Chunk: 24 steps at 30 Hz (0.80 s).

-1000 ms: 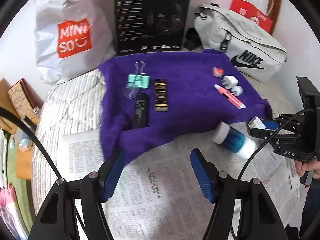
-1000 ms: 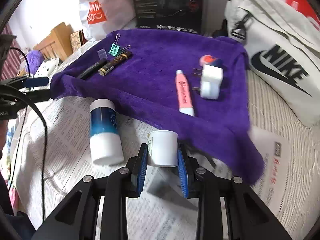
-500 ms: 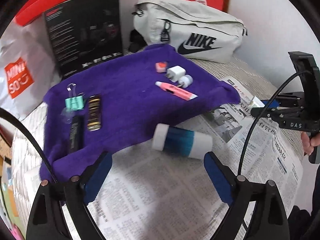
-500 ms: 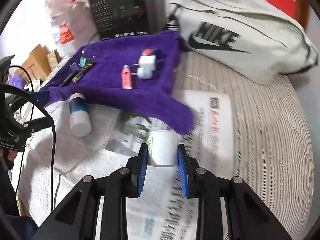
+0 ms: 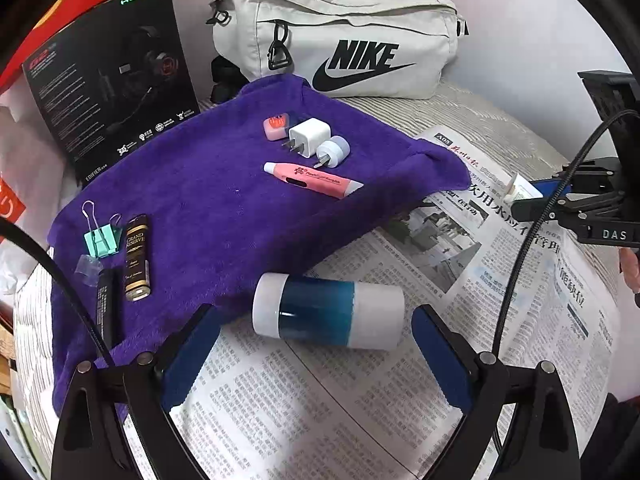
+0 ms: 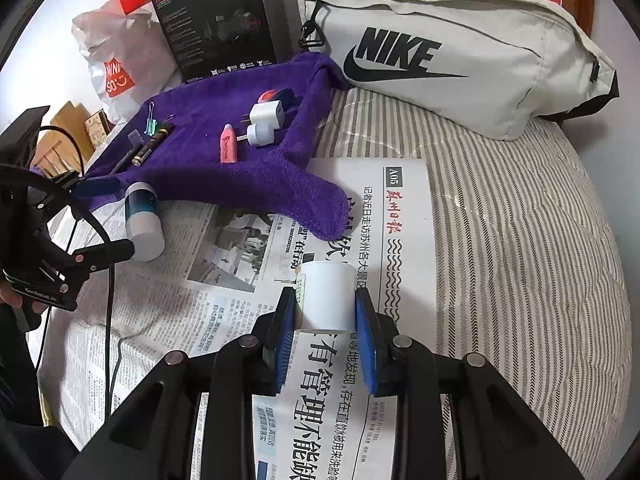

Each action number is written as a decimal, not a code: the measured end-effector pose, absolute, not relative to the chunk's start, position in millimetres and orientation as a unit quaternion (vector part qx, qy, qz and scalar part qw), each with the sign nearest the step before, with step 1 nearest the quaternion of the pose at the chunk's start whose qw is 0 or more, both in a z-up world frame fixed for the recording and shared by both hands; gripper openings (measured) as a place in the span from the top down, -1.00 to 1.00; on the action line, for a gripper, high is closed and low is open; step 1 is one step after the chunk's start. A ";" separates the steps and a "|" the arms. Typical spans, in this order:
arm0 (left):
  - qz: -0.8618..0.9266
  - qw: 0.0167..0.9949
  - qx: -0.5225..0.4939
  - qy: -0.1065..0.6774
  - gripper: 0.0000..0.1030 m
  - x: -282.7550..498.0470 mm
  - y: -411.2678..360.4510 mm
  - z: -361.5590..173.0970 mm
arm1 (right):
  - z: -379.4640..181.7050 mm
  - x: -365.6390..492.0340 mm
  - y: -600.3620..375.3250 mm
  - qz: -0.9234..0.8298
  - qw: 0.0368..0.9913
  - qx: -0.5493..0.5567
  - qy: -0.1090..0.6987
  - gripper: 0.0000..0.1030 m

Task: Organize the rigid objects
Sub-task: 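Grasp the blue-and-white cylinder with the left tool while the right tool holds the jar, then carry the cylinder with the left tool toward the towel while the right tool carries the jar there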

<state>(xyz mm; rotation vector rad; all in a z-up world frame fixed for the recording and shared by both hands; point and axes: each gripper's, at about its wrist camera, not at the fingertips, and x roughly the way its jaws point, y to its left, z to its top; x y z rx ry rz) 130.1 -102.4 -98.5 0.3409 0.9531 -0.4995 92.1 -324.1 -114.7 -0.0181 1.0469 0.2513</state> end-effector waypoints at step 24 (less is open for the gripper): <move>-0.250 0.828 0.107 0.490 -0.49 141.2 -96.5 -114.2 | -126.8 94.5 -326.9 0.127 0.850 0.008 0.512 0.44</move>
